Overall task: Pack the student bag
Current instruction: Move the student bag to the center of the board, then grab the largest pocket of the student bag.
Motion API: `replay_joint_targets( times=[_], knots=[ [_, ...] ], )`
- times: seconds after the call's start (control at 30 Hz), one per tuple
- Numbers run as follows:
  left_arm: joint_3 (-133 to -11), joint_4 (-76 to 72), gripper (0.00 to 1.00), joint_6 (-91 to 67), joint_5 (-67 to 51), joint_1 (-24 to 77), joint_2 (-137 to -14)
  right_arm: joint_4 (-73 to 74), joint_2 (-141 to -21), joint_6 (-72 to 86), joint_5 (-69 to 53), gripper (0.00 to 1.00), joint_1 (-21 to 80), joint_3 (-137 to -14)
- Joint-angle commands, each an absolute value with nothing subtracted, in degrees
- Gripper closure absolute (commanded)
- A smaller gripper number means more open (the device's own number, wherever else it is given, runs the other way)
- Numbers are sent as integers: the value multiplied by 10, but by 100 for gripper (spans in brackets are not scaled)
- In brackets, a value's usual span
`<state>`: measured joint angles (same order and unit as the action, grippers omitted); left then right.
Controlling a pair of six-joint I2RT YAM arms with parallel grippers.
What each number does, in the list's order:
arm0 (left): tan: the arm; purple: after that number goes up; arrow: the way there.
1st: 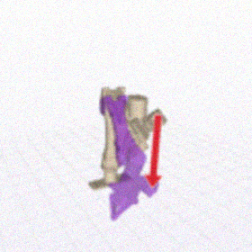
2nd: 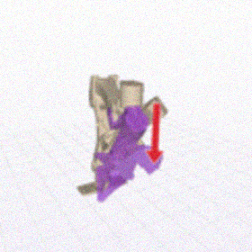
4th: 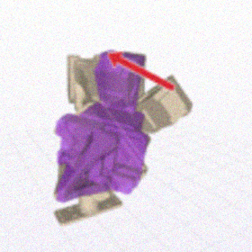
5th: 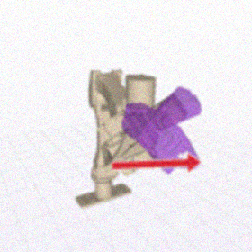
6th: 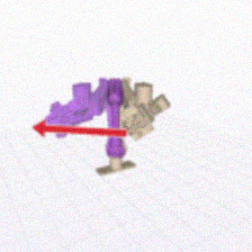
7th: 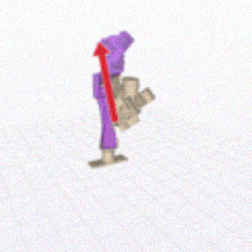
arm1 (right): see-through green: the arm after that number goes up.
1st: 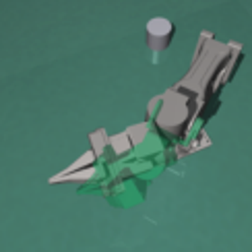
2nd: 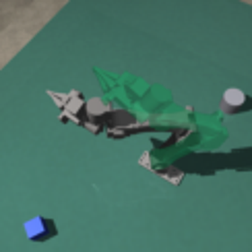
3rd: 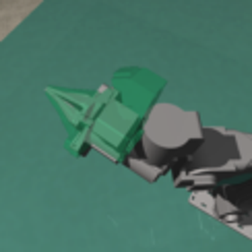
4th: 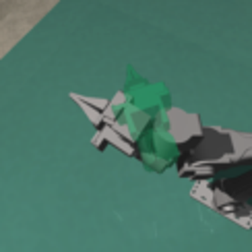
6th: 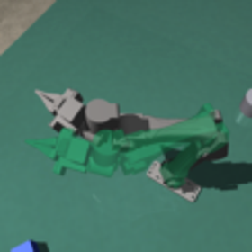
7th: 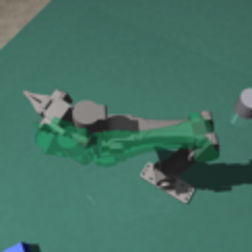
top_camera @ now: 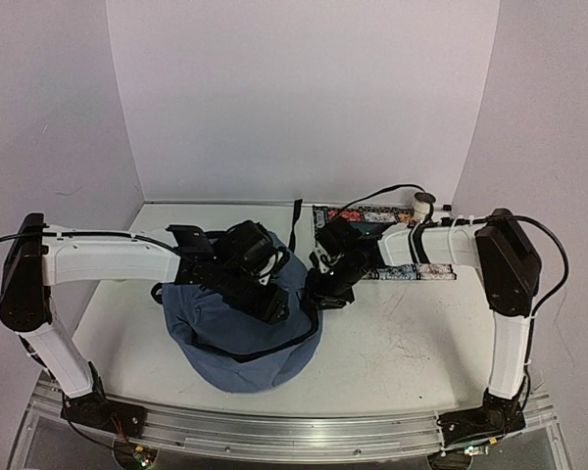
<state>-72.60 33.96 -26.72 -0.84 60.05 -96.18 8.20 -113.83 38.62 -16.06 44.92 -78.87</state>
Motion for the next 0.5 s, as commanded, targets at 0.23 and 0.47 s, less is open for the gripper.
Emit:
replay_joint_targets(
  times=[0.23,0.47],
  knots=[
    [-731,294,49,-235,-65,626,-1007,96,-1137,417,-133,53,424,-827],
    [-713,287,56,-236,-80,638,-1020,96,-1190,403,-177,68,424,-879]
  ],
)
